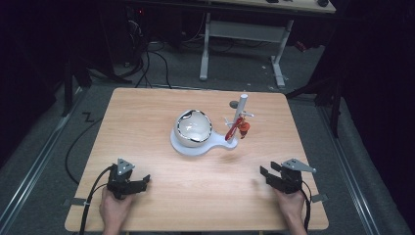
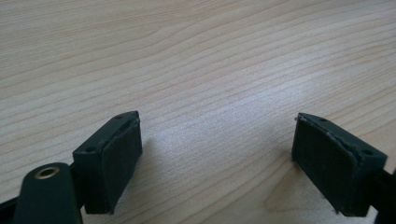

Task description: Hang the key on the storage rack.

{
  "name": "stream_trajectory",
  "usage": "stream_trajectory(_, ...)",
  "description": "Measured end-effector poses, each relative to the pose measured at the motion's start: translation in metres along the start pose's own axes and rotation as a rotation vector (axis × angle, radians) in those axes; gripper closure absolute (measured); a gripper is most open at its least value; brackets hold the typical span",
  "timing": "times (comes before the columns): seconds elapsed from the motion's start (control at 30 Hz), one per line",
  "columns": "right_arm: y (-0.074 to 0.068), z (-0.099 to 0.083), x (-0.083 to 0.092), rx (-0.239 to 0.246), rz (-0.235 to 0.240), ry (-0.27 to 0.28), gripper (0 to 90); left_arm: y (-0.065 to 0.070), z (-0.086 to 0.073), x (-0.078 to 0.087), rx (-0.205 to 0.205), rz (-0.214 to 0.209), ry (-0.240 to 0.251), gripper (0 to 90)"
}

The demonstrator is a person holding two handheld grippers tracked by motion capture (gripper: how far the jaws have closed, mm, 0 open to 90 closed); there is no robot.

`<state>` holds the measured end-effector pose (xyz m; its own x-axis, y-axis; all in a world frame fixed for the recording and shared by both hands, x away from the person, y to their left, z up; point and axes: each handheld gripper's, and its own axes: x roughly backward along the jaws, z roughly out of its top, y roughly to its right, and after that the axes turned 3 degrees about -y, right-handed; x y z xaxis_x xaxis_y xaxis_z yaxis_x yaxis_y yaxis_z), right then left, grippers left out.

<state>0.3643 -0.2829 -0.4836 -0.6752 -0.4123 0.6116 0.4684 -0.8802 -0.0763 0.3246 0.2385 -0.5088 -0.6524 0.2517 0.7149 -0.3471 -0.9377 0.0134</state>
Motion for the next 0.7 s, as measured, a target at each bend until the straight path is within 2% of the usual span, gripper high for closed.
stream_trajectory(0.7, -0.002, -0.002, -0.018, 0.032, -0.033, -0.066, 46.2, 0.0, 0.0, 0.0, 0.0, 0.0, 0.0, 16.7)
